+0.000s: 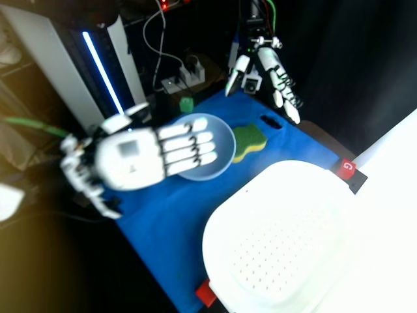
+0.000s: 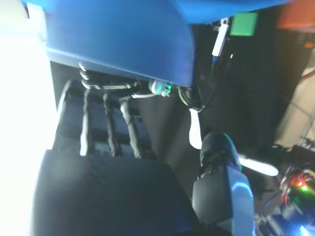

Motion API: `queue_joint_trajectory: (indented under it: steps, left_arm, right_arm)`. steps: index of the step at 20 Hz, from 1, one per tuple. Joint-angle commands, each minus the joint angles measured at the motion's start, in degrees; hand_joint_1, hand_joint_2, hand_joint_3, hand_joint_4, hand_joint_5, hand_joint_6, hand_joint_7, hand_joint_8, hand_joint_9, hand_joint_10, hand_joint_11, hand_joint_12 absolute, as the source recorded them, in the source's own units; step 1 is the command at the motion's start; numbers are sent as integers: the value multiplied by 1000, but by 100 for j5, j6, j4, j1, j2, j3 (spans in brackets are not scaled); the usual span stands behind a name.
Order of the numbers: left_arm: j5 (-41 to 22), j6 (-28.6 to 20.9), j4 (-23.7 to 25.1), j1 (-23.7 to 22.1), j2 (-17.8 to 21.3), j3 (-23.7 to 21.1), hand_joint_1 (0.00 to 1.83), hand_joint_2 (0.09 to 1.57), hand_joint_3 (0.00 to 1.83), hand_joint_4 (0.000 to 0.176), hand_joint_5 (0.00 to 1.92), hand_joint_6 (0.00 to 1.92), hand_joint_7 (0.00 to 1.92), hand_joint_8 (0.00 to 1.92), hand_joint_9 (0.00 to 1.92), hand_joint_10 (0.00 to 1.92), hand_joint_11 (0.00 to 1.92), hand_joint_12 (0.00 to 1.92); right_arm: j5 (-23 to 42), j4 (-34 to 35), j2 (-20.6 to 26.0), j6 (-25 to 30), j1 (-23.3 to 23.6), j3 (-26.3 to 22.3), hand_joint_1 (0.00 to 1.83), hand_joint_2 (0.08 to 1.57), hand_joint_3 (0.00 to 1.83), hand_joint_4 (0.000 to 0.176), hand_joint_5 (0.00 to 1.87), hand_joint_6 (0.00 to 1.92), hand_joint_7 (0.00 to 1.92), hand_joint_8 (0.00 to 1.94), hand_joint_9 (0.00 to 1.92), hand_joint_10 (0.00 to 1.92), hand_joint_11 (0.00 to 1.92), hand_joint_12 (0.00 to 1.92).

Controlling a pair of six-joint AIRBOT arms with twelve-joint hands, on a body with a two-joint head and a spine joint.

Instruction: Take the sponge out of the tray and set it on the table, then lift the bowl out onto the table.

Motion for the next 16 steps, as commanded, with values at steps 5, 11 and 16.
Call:
queue_joint_trajectory:
  steps: [5,11,16]
  left_arm:
    - [-1436,-34,-195,144,63,-171,396,916,0,0,23,1,5,2,16,6,105,46]
    - [-1918,-190,-275,222,-54,-234,154,1114,16,88,0,0,19,5,68,17,230,105]
    - [-2517,-351,-285,117,7,-119,34,1195,11,162,0,0,0,0,41,5,51,35]
  right_arm:
    - [2188,1876,81,-146,-803,-203,140,1012,0,172,17,1,0,0,0,0,0,0]
    - [3239,3388,80,-256,-1734,-375,404,1150,11,176,0,0,0,0,0,0,0,0]
    - [3557,3400,79,-256,-1747,-368,445,1131,0,176,0,0,0,0,0,0,0,0]
